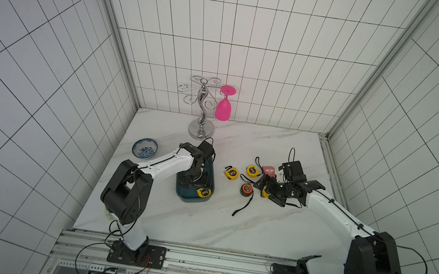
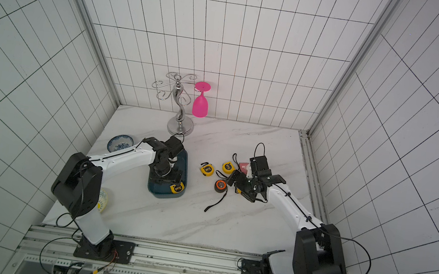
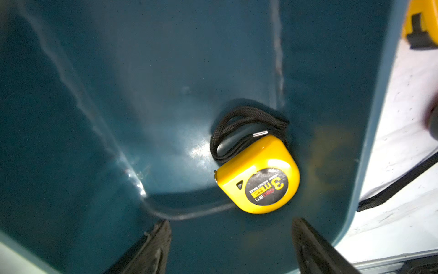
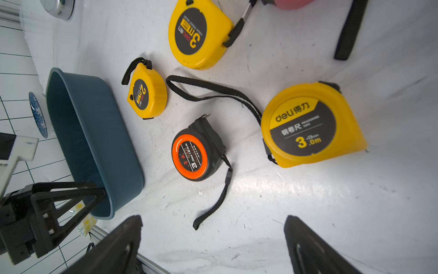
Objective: Take the tape measure out of the storage box
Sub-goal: Pick up the tape measure from the storage box.
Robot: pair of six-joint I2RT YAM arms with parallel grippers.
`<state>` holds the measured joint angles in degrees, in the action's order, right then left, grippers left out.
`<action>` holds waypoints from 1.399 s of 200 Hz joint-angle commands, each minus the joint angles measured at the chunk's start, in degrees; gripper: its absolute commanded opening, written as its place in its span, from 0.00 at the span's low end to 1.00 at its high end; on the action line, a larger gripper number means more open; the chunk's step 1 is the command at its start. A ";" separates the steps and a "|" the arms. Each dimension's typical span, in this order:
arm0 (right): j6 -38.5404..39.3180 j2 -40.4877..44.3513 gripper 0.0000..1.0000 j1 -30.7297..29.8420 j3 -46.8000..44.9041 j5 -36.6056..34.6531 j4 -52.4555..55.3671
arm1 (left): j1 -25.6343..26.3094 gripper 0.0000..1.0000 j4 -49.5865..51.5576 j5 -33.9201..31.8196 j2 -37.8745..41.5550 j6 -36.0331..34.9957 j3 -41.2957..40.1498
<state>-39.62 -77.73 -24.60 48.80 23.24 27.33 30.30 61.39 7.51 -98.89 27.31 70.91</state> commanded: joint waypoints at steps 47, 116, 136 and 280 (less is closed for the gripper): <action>2.33 -2.20 0.98 2.62 4.16 2.15 1.67 | 0.81 0.79 0.34 0.15 -4.40 -4.79 2.25; 2.86 -3.04 0.99 3.75 5.26 3.21 1.54 | 0.22 0.77 1.81 -5.97 -6.23 -3.41 3.48; 2.70 -2.96 0.99 3.85 5.26 3.24 1.43 | -1.04 0.75 1.72 -6.78 -5.98 -2.77 3.45; 2.65 -1.17 0.99 4.35 4.20 3.21 1.33 | -1.74 0.74 -2.02 -1.32 -2.38 -1.55 1.07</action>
<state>-37.69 -80.20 -20.84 51.66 26.20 27.94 28.36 61.17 4.75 -101.75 25.65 73.23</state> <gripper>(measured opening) 0.990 0.747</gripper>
